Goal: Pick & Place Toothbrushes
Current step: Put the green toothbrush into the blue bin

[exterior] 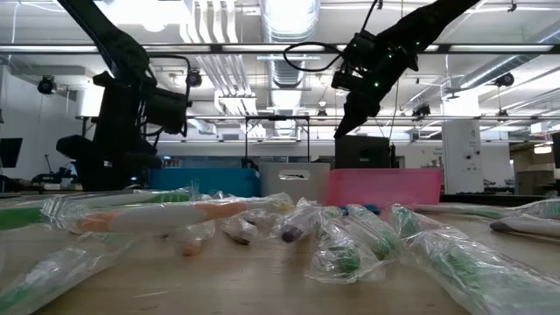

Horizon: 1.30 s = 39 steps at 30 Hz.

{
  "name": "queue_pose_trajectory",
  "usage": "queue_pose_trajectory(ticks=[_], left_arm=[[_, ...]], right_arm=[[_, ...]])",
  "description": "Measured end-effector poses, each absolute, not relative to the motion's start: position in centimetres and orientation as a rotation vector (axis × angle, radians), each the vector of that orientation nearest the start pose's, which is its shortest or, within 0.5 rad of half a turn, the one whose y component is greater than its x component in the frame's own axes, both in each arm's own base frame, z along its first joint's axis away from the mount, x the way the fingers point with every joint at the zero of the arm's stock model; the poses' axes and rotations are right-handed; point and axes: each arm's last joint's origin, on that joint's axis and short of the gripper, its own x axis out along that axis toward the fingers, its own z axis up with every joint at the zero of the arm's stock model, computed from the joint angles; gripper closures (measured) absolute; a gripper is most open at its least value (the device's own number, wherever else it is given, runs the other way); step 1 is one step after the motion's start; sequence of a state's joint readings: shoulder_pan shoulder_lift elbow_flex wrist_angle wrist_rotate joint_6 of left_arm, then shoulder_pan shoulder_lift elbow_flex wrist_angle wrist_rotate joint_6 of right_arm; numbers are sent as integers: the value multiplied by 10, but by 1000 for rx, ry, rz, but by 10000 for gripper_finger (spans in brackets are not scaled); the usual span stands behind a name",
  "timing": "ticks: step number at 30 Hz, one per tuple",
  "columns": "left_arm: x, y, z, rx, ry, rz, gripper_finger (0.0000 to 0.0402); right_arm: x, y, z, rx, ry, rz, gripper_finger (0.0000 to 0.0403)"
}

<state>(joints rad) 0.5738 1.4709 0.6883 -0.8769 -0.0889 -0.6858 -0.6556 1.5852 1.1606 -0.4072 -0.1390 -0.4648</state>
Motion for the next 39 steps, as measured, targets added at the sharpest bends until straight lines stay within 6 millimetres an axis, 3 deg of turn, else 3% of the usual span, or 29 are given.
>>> queue_pose_trajectory(ticks=[17, 22, 28, 39], left_arm=[[165, 112, 143, -890, 1415, 1043, 369], [160, 110, 151, -871, 1384, 1064, 381], [155, 107, 180, -881, 1225, 1055, 372], [156, 107, 252, -759, 768, 919, 372]], right_arm=[[269, -202, 248, -110, 869, -289, 394], [269, -202, 248, -110, 869, -289, 394], [269, -202, 248, -111, 869, -288, 394], [269, -201, 248, -113, 870, -287, 394]])
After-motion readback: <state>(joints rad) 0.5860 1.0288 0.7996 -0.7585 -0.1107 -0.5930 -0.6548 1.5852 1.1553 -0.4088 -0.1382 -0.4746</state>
